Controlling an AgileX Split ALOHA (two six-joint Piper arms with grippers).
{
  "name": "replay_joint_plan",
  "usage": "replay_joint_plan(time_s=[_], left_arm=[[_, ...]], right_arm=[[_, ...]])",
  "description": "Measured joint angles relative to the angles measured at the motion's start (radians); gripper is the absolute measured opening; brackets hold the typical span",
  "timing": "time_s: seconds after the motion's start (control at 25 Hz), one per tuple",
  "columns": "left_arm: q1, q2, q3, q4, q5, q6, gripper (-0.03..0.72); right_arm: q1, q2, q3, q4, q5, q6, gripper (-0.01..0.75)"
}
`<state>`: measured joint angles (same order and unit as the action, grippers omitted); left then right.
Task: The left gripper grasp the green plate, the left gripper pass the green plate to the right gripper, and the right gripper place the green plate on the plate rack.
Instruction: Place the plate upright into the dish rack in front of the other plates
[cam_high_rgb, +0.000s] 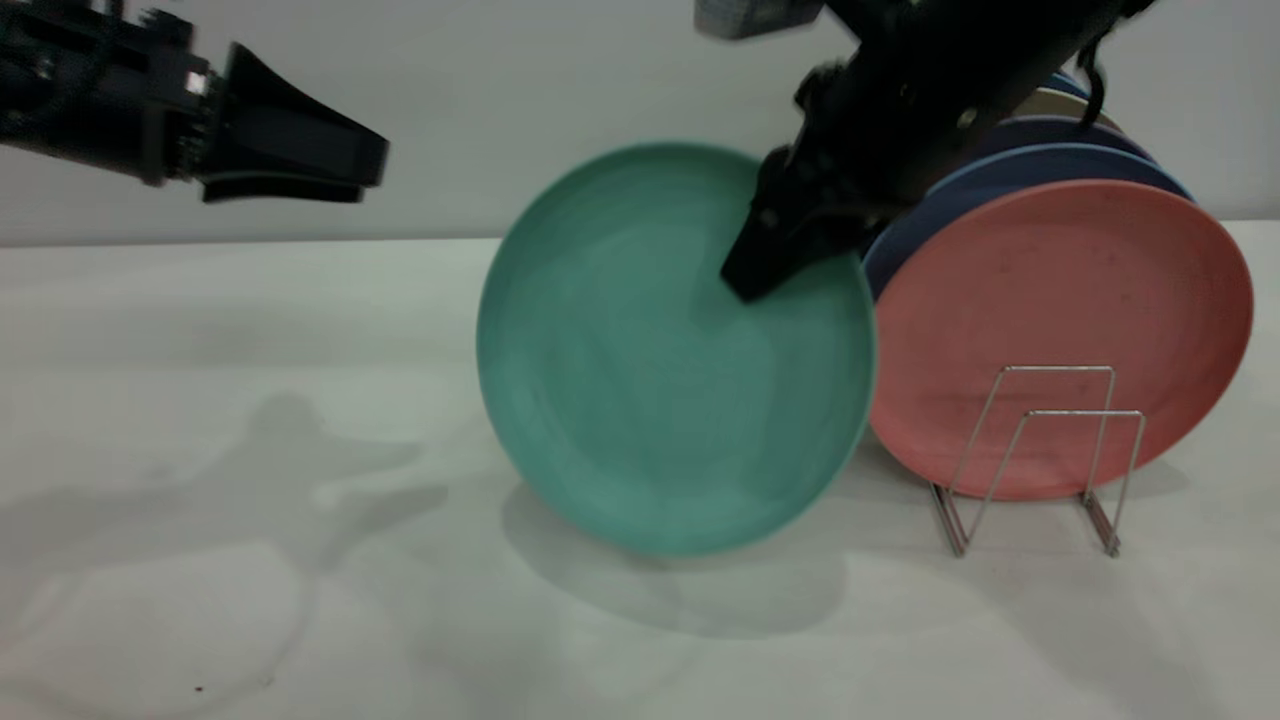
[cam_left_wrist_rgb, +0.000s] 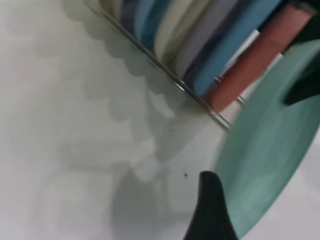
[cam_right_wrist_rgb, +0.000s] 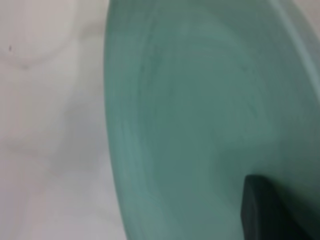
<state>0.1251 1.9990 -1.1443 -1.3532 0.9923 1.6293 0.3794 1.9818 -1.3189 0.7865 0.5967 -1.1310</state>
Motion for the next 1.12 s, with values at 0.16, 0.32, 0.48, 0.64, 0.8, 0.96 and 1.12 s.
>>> replay_joint_plan(time_s=[0.16, 0.32, 0.48, 0.64, 0.8, 0.96, 1.12], left_arm=[[0.048, -0.002, 0.0, 0.004, -0.002, -0.033, 0.585], [0.062, -0.002, 0.0, 0.004, -0.004, -0.051, 0.585], [0.062, -0.002, 0.0, 0.004, -0.004, -0.052, 0.585], [0.062, -0.002, 0.0, 0.006, -0.001, -0.059, 0.585], [0.062, -0.002, 0.0, 0.006, 0.0, -0.071, 0.585], [0.062, -0.002, 0.0, 0.006, 0.0, -0.078, 0.585], [0.062, -0.002, 0.0, 0.006, 0.0, -0.08, 0.585]], right_arm=[[0.0, -0.1, 0.0, -0.135, 0.109, -0.137, 0.125], [0.0, -0.211, 0.0, -0.262, 0.193, -0.278, 0.125], [0.0, -0.296, 0.0, -0.427, 0.189, -0.301, 0.125], [-0.009, -0.311, 0.0, -0.579, 0.207, -0.251, 0.125], [-0.058, -0.308, 0.0, -0.664, 0.213, -0.196, 0.123], [-0.113, -0.308, 0.0, -0.674, 0.195, -0.184, 0.123], [-0.152, -0.308, 0.008, -0.665, 0.19, -0.183, 0.123]])
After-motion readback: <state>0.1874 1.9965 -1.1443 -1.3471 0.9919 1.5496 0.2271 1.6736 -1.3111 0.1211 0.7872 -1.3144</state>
